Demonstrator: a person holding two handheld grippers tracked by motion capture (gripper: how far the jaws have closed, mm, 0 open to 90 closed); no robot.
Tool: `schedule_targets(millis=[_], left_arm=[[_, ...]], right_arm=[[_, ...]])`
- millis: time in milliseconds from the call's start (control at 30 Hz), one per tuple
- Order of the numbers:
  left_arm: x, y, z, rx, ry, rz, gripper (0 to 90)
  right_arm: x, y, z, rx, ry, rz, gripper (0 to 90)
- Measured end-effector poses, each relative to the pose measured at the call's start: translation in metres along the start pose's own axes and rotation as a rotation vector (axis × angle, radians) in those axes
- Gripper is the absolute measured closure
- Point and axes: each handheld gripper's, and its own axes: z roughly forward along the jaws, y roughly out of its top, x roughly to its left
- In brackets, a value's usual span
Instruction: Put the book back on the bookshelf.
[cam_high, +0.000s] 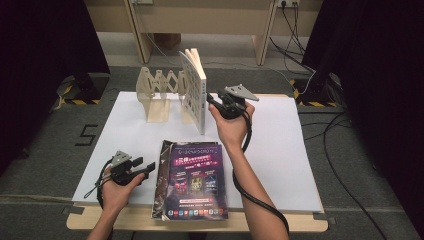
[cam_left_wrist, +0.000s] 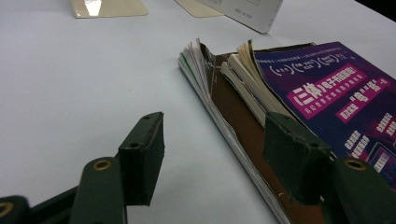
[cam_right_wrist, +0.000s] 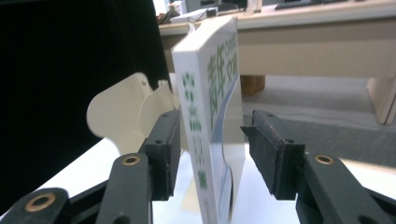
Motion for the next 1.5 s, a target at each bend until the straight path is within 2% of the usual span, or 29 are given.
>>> schedule_targets(millis=[133, 200, 300, 333, 367, 400, 433, 467, 567, 833, 1033, 1167, 1200, 1267, 1500], left_arm=[[-0.004, 0.002, 0.002, 0.001, -0.013, 0.003, 40.4], [-0.007, 0.005, 0.003, 0.001, -0.025, 0.007, 41.2], [-0.013, 0.01, 0.005, 0.002, -0.043, 0.014, 42.9], [-0.013, 0.01, 0.005, 0.002, -0.043, 0.014, 43.4], [-0.015, 0.012, 0.006, 0.003, -0.054, 0.015, 44.0], [-0.017, 0.013, 0.007, 0.003, -0.062, 0.009, 44.0], [-0.02, 0.016, 0.009, 0.005, -0.077, 0.007, 45.8], [-0.02, 0.016, 0.009, 0.005, -0.077, 0.007, 47.2], [-0.026, 0.02, 0.014, 0.014, -0.098, 0.015, 49.4], [-0.037, 0.026, 0.025, 0.066, -0.101, 0.015, 51.6], [-0.04, 0.028, 0.035, 0.1, -0.097, 0.007, 53.9], [-0.043, 0.028, 0.039, 0.118, -0.099, 0.014, 54.7], [-0.044, 0.028, 0.04, 0.121, -0.1, 0.01, 54.8], [-0.045, 0.026, 0.043, 0.136, -0.097, 0.011, 54.8], [-0.046, 0.024, 0.047, 0.153, -0.103, 0.005, 54.2]], right_arm=[[-0.007, -0.01, -0.01, 0.034, 0.007, 0.011, 55.0], [-0.011, -0.018, -0.015, 0.07, 0.018, 0.023, 56.4], [-0.014, -0.028, -0.019, 0.118, 0.032, 0.033, 58.0], [-0.014, -0.028, -0.019, 0.118, 0.032, 0.033, 58.0], [-0.016, -0.035, -0.02, 0.152, 0.034, 0.035, 58.8], [-0.016, -0.035, -0.02, 0.152, 0.034, 0.035, 58.8], [-0.018, -0.042, -0.02, 0.182, 0.042, 0.04, 59.1], [-0.018, -0.042, -0.02, 0.182, 0.042, 0.04, 59.1], [-0.02, -0.058, -0.021, 0.237, 0.041, 0.042, 59.6], [-0.03, -0.089, -0.018, 0.328, 0.027, 0.057, 60.0], [-0.042, -0.117, -0.013, 0.411, 0.021, 0.1, 59.6], [-0.044, -0.125, -0.011, 0.437, 0.023, 0.112, 58.9], [-0.045, -0.129, -0.01, 0.455, 0.027, 0.134, 58.1], [-0.045, -0.132, -0.008, 0.469, 0.03, 0.143, 57.7], [-0.045, -0.139, -0.003, 0.504, 0.035, 0.147, 57.3]])
